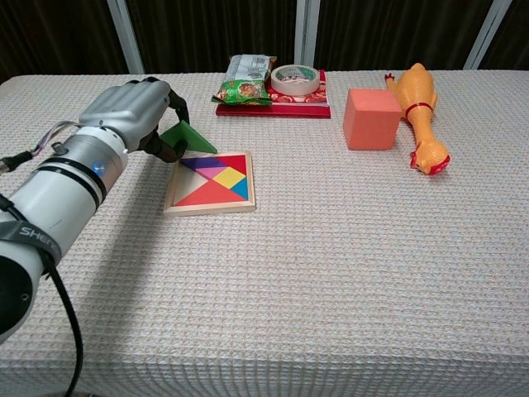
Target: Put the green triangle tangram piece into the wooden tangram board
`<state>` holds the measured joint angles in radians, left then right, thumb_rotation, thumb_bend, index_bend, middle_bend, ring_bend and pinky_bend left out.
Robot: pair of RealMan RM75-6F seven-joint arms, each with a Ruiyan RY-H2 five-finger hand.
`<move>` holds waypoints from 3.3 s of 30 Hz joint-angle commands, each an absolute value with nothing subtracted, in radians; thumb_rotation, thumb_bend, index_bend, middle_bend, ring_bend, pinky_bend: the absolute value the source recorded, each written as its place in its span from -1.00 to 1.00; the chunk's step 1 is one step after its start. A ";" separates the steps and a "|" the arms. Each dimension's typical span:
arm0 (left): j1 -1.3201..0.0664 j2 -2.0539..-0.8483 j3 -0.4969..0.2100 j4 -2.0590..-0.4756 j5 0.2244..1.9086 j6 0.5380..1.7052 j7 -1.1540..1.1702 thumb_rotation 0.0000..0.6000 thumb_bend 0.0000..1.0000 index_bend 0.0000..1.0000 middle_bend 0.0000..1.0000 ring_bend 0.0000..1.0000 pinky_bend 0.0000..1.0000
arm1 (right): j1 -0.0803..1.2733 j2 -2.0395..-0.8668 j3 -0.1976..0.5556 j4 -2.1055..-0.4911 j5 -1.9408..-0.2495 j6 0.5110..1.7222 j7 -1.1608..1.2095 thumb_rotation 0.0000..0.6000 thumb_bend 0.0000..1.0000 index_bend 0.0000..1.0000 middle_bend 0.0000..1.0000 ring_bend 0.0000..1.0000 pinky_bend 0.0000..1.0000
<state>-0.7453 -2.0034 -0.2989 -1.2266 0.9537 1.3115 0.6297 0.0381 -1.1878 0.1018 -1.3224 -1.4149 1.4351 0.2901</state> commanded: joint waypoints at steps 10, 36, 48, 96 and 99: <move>-0.726 -2.048 -0.286 -1.170 0.985 1.299 0.616 1.00 -0.06 0.06 -0.53 -0.98 -1.00 | 0.039 -1.192 0.102 -1.311 -1.413 1.430 0.299 1.00 -0.16 -1.00 -1.00 -1.00 -1.00; -0.666 -1.957 -0.264 -1.339 1.087 1.303 0.587 1.00 -0.31 -0.53 -0.69 -0.99 -1.00 | 0.039 -1.192 0.103 -1.314 -1.413 1.430 0.290 1.00 -0.15 -1.00 -1.00 -1.00 -1.00; -0.643 -1.805 -0.376 -1.480 0.916 1.202 0.550 1.00 -0.41 -0.44 -0.69 -0.99 -1.00 | 0.039 -1.172 0.111 -1.347 -1.430 1.461 0.270 1.00 -0.15 -1.00 -1.00 -1.00 -1.00; -0.776 -1.761 -0.297 -1.472 0.654 1.081 0.580 -0.47 -0.37 -0.23 -0.72 -1.00 -1.00 | 0.058 -1.176 0.111 -1.360 -1.419 1.439 0.245 1.00 -0.15 -1.00 -1.00 -1.00 -1.00; -0.777 -1.760 -0.295 -1.478 0.660 1.086 0.575 -0.47 -0.37 -0.23 -0.72 -1.00 -1.00 | 0.058 -1.177 0.111 -1.359 -1.418 1.438 0.244 1.00 -0.15 -1.00 -1.00 -1.00 -1.00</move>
